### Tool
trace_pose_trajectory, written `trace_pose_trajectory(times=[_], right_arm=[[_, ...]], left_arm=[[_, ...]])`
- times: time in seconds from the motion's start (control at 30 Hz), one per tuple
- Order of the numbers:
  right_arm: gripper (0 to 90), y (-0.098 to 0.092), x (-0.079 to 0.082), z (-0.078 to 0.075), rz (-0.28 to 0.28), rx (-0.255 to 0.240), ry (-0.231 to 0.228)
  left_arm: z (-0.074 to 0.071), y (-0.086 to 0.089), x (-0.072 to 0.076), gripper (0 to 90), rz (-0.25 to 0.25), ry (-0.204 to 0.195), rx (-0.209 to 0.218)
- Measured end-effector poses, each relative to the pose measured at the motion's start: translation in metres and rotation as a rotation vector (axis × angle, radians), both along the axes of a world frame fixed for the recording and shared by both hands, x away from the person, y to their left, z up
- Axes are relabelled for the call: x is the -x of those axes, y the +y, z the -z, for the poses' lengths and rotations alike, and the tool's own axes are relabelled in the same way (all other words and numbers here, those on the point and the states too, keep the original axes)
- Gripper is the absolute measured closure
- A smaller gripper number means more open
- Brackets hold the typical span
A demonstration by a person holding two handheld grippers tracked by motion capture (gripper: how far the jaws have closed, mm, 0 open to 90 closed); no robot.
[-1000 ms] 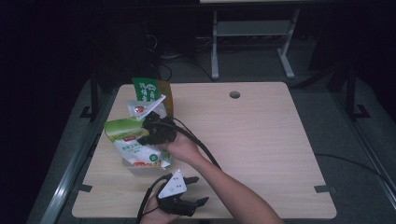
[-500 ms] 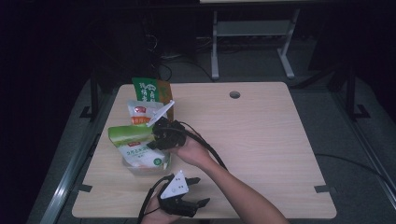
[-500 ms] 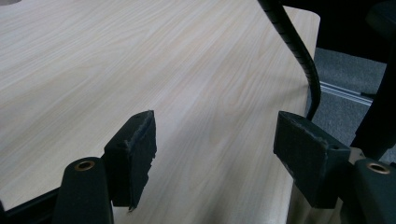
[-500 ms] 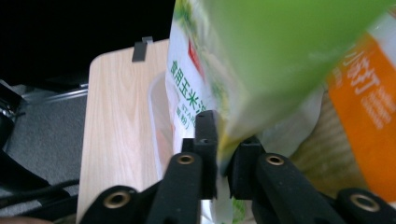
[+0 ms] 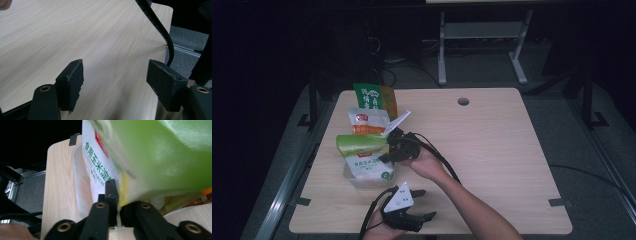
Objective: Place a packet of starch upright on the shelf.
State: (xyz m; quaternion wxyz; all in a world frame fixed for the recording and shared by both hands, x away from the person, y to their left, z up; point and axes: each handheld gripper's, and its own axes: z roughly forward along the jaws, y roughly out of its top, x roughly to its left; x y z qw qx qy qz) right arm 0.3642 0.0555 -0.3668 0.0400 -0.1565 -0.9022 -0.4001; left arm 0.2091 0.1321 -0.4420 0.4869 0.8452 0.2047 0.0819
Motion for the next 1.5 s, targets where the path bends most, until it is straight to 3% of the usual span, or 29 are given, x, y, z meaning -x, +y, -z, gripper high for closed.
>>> trace_pose_trajectory(times=[0.2, 0.47, 0.57, 0.73, 0.97, 1.13, 1.5], right_arm=[[65.3, -0.014, -0.002, -0.004, 0.023, -0.044, 0.009], [48.7, -0.044, 0.000, -0.010, 0.047, -0.033, 0.001], [47.4, -0.061, -0.002, -0.009, 0.070, -0.039, -0.004], [43.1, -0.092, -0.004, -0.009, 0.140, -0.050, 0.025], [37.6, -0.121, -0.006, -0.008, 0.180, -0.027, 0.024], [31.5, -0.135, -0.007, -0.006, 0.209, -0.005, 0.026], [28.2, -0.162, -0.002, 0.004, 0.256, 0.013, 0.042]], left_arm=[[0.000, 0.001, -0.003, 27.8, -0.015, -0.001, -0.008], [0.000, 0.003, -0.008, 26.3, -0.048, 0.008, -0.003], [0.000, 0.003, -0.010, 26.1, -0.049, 0.009, -0.011], [-0.002, 0.003, -0.014, 24.6, -0.061, 0.016, -0.004], [-0.002, 0.005, -0.020, 23.9, -0.076, 0.014, -0.007], [-0.004, 0.005, -0.020, 23.5, -0.079, 0.023, 0.001], [-0.005, 0.006, -0.022, 23.0, -0.087, 0.009, 0.003]])
